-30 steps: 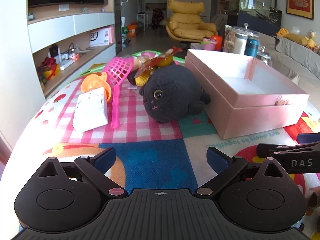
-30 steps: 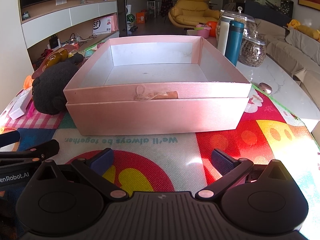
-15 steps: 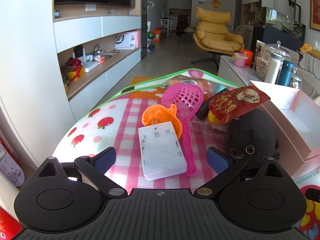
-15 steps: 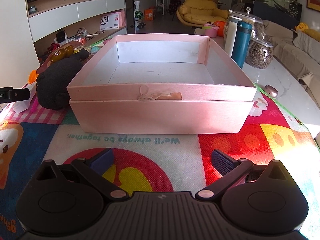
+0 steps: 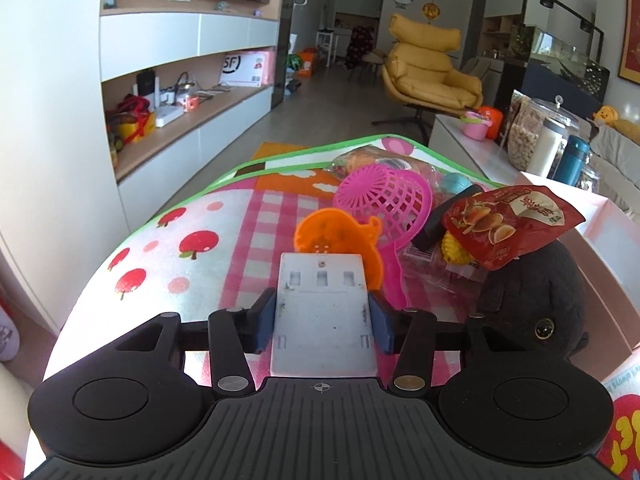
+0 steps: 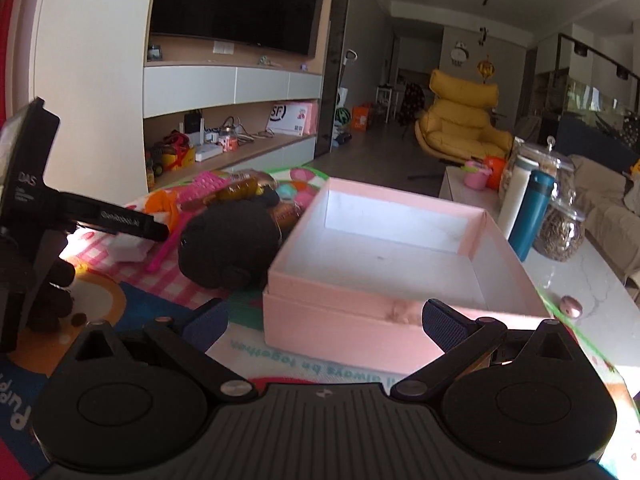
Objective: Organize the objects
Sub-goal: 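Grasp the white plastic block with left tool while right tool grasps black plush cat, then carry the white block with left tool while right tool carries plush cat toward pink box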
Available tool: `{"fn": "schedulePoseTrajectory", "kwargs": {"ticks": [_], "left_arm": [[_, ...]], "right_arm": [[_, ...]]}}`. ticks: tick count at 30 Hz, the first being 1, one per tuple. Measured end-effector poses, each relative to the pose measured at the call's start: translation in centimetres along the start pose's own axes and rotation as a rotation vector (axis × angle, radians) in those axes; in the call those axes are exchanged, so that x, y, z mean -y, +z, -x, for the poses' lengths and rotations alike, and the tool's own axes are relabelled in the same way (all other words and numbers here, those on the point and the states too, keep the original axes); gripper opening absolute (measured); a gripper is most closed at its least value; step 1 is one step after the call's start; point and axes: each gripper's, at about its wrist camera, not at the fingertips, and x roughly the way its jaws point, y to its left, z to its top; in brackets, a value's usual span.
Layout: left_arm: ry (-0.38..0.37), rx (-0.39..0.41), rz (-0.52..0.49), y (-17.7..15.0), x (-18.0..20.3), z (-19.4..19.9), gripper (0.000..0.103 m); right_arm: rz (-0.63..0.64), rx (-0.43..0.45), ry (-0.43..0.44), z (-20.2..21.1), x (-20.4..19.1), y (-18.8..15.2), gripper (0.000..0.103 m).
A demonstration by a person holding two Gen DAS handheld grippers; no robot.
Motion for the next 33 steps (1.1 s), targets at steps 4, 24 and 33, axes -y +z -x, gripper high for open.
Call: {"fn": "schedulePoseTrajectory", "kwargs": {"ticks": [4, 24, 33], "left_arm": [[-0.076, -0.009, 0.015, -0.3, -0.5, 1.3, 0.053], [-0.122, 0.013, 0.062, -0.9, -2.6, 7.3, 0.053], [-0.152, 0.023, 0.032, -0.9, -0.3, 9.3, 0.053]], "right_arm": [[0.102, 0.009, 0.021, -1.7, -2.2, 3.1, 0.103], [0.487, -0.071, -0.093, -10.1, -12.4, 3.6, 0.071], [0.403, -0.055, -0.046, -5.0, -10.8, 3.8, 0.07]]}}
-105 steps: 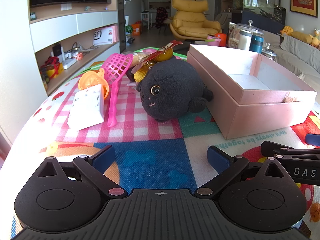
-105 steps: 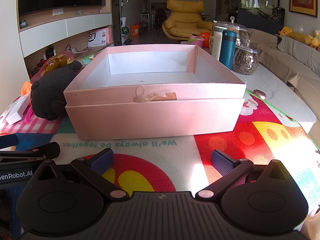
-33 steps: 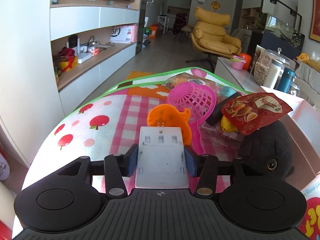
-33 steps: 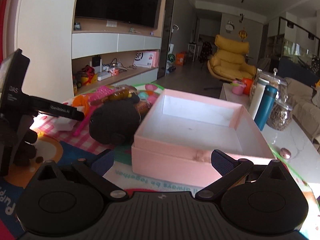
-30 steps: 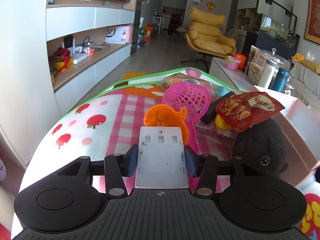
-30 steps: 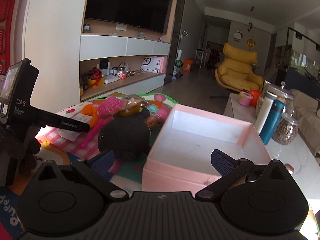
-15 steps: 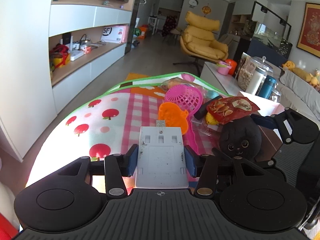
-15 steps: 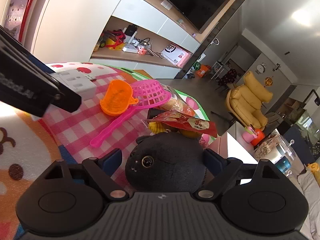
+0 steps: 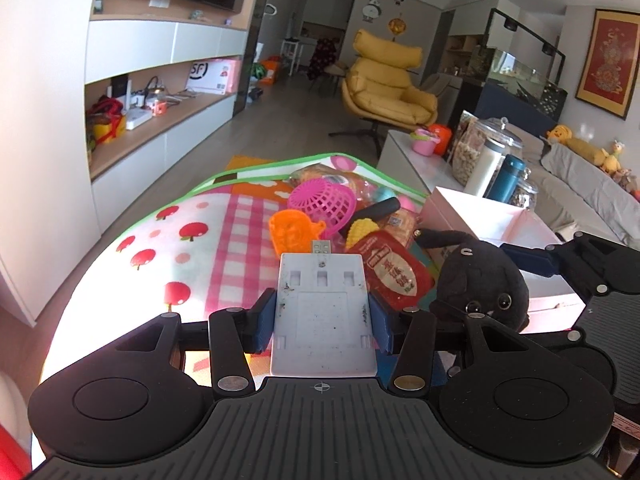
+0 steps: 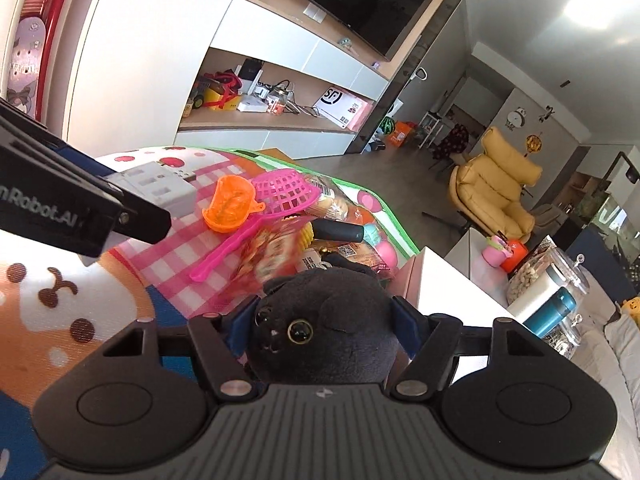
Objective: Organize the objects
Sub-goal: 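Carry the white block with left tool while right tool carries plush cat toward pink box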
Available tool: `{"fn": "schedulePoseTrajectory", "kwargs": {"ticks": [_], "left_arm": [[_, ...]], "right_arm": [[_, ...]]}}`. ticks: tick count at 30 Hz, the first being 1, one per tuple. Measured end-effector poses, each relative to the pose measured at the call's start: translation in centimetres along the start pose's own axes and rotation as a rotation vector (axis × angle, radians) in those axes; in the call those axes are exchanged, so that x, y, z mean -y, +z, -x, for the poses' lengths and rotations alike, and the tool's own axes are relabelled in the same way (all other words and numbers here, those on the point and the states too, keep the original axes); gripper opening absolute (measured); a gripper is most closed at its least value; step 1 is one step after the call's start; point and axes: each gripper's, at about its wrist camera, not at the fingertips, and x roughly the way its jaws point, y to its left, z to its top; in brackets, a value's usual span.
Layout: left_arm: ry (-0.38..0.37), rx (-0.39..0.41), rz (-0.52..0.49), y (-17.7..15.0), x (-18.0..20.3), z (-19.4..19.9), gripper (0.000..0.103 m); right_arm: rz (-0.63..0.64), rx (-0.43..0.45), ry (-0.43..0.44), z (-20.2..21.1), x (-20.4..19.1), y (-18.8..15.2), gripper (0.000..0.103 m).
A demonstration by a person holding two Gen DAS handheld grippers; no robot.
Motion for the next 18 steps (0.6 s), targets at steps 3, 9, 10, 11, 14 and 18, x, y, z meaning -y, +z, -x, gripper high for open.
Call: {"fn": "schedulePoseTrajectory", "kwargs": {"ticks": [3, 9, 10, 11, 14, 18], "left_arm": [[-0.006, 0.003, -0.011, -0.1, 0.9, 0.6, 0.053], [-0.06, -0.021, -0.067, -0.7, 3.8, 1.1, 0.053], [-0.07, -0.024, -0.078, -0.8, 4.3, 1.2, 0.053], [-0.081, -0.028, -0.09, -0.9, 4.9, 1.2, 0.053], [-0.118, -0.041, -0.126, -1.3, 6.9, 1.3, 0.053], [-0.168, -0.041, -0.174, -1.3, 9.9, 1.7, 0.053]], "right_arm": [[-0.04, 0.022, 0.023, 2.2, 0.9, -0.3, 0.07], [-0.131, 0.039, 0.028, 6.5, 3.4, -2.1, 0.07], [-0.142, 0.036, 0.022, 7.1, 3.8, -2.6, 0.07], [-0.162, 0.033, 0.017, 7.8, 4.4, -3.2, 0.07], [-0.208, 0.02, -0.002, 9.7, 6.1, -5.0, 0.07], [-0.272, -0.004, -0.051, 11.6, 8.8, -7.2, 0.07]]}}
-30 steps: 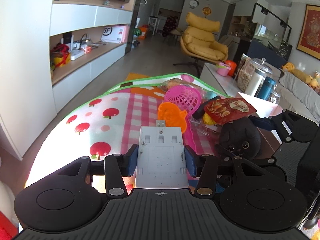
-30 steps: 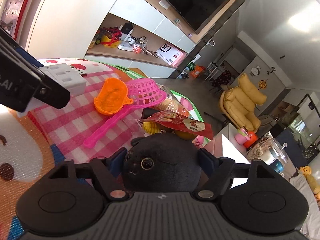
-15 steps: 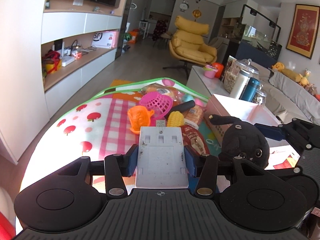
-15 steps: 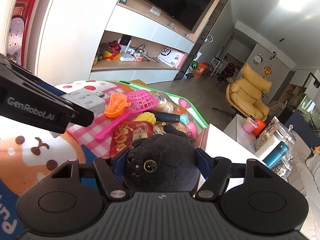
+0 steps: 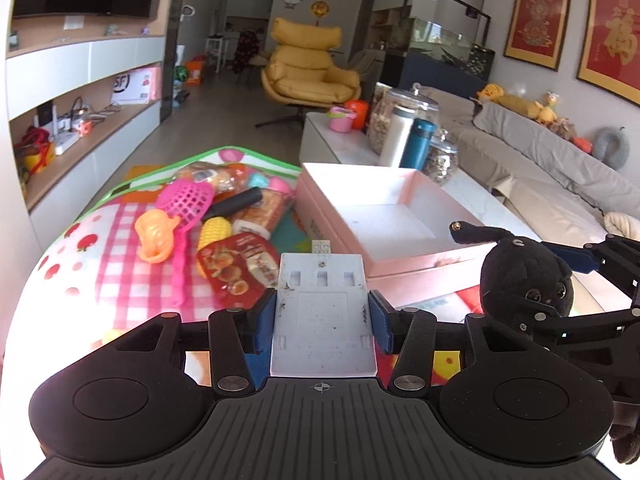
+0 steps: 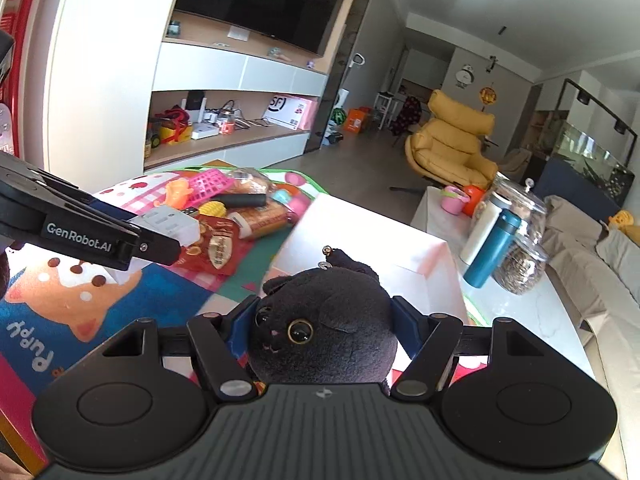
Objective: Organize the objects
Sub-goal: 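Carry the white block with left tool while right tool carries plush cat toward pink box, then release the white block into pink box with left tool while right tool drops plush cat in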
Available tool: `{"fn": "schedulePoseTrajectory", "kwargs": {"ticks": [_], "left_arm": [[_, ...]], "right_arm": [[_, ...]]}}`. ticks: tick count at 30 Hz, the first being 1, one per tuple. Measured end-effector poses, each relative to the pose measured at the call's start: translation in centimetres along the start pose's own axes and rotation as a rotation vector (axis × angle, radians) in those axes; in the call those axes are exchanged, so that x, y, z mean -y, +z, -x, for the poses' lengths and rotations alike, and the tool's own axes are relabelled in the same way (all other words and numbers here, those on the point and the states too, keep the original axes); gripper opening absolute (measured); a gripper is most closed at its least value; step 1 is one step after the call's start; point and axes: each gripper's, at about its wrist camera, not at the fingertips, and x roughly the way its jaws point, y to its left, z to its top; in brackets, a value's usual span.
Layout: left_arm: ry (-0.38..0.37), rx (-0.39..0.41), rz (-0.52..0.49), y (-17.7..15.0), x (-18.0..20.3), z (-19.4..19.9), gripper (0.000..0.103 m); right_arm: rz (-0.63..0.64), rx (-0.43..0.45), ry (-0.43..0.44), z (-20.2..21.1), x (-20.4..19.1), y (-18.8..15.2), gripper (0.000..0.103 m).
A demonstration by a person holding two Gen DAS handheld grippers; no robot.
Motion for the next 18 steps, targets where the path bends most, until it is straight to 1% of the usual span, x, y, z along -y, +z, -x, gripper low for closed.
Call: {"fn": "schedulePoseTrajectory", "kwargs": {"ticks": [4, 7, 9, 12, 13, 14, 16, 17, 18], "left_arm": [[-0.037, 0.03, -0.054, 2.2, 2.8, -0.5, 0.053], [-0.053, 0.063, -0.085, 4.5, 5.0, -1.5, 0.053], [-0.063, 0.067, -0.068, 6.2, 5.9, -3.0, 0.053], [-0.075, 0.062, 0.01, 8.5, 6.3, -6.3, 0.053], [-0.065, 0.06, 0.019, 8.9, 6.5, -7.6, 0.053], [-0.042, 0.047, 0.007, 9.2, 6.7, -9.0, 0.053], [0.02, 0.012, -0.004, 9.1, 6.6, -11.7, 0.053], [0.021, 0.008, 0.009, 9.0, 6.3, -12.4, 0.052], [0.006, 0.015, 0.037, 8.8, 5.7, -12.5, 0.052]], "right_arm": [[-0.087, -0.011, -0.028, 1.3, 3.6, -1.0, 0.07], [-0.18, -0.012, -0.023, 1.9, 6.5, -1.7, 0.07], [-0.232, -0.003, -0.027, 2.3, 8.1, -2.1, 0.07], [-0.254, 0.024, -0.063, 2.9, 9.6, -2.8, 0.07], [-0.26, 0.031, -0.069, 3.0, 9.8, -3.0, 0.07], [-0.265, 0.035, -0.072, 3.1, 10.1, -3.1, 0.07], [-0.281, 0.035, -0.08, 3.2, 10.7, -3.5, 0.07], [-0.288, 0.033, -0.084, 3.1, 11.0, -3.6, 0.07], [-0.298, 0.031, -0.087, 3.2, 11.5, -3.8, 0.07]]}}
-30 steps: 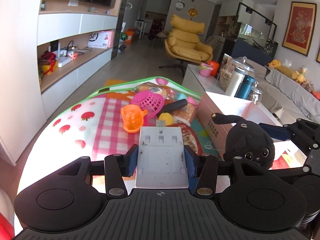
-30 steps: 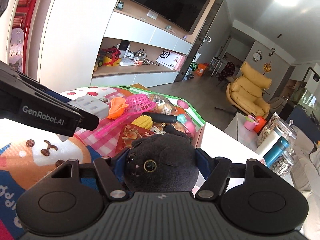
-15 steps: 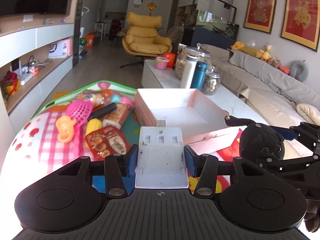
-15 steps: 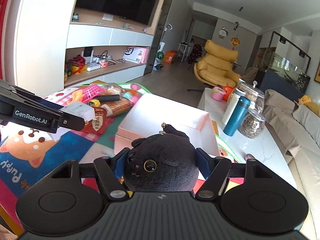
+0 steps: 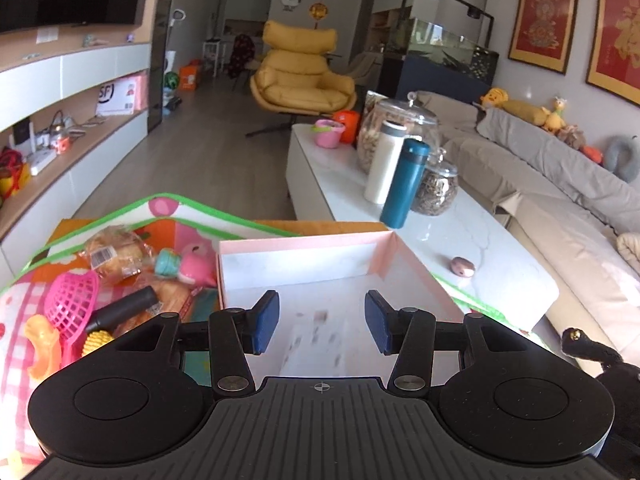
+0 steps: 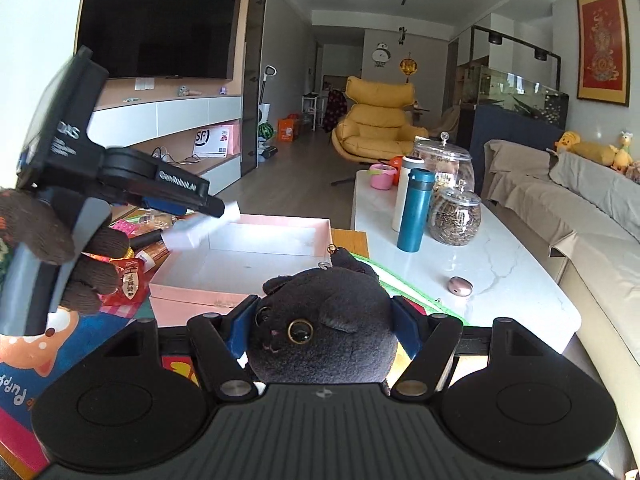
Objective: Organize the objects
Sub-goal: 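Release the white block into pink box with left tool while right tool drops plush cat in, then reach for and grasp the orange strainer with the left tool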
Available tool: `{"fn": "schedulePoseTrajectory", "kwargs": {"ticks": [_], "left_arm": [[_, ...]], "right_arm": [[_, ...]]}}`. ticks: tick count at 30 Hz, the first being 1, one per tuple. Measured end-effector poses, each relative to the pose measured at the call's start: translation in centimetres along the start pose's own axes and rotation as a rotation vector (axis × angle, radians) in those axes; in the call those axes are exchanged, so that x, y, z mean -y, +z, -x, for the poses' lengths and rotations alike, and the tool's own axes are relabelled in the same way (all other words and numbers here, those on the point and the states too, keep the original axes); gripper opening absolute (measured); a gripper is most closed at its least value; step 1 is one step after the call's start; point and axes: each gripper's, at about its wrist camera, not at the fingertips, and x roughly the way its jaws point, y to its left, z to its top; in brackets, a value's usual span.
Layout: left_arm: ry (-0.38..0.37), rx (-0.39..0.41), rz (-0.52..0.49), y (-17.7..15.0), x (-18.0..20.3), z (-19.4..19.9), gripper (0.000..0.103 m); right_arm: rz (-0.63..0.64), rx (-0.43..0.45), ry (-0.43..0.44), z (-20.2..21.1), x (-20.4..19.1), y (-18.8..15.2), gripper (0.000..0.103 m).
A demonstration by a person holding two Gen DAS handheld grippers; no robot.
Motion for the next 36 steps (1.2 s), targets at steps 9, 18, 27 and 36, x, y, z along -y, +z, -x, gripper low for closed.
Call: {"fn": "schedulePoseTrajectory", "kwargs": {"ticks": [9, 18, 27, 36], "left_arm": [[0.059, 0.097, -0.003, -3.4, -4.2, 6.1, 0.052], [0.105, 0.012, 0.051, -6.2, -9.2, 8.0, 0.052], [0.114, -0.01, 0.112, -7.7, -12.9, 8.7, 0.052], [0.16, -0.009, 0.116, -8.2, -16.5, 9.0, 0.052]], "right_arm": [[-0.122, 0.059, 0.082, -1.2, 2.1, 3.7, 0.07], [-0.204, 0.142, 0.193, -8.6, -1.0, 11.6, 0.089], [-0.224, -0.081, 0.151, -14.1, -3.4, 6.7, 0.098], [-0.022, -0.163, -0.006, -11.5, -6.6, -0.4, 0.103]]}}
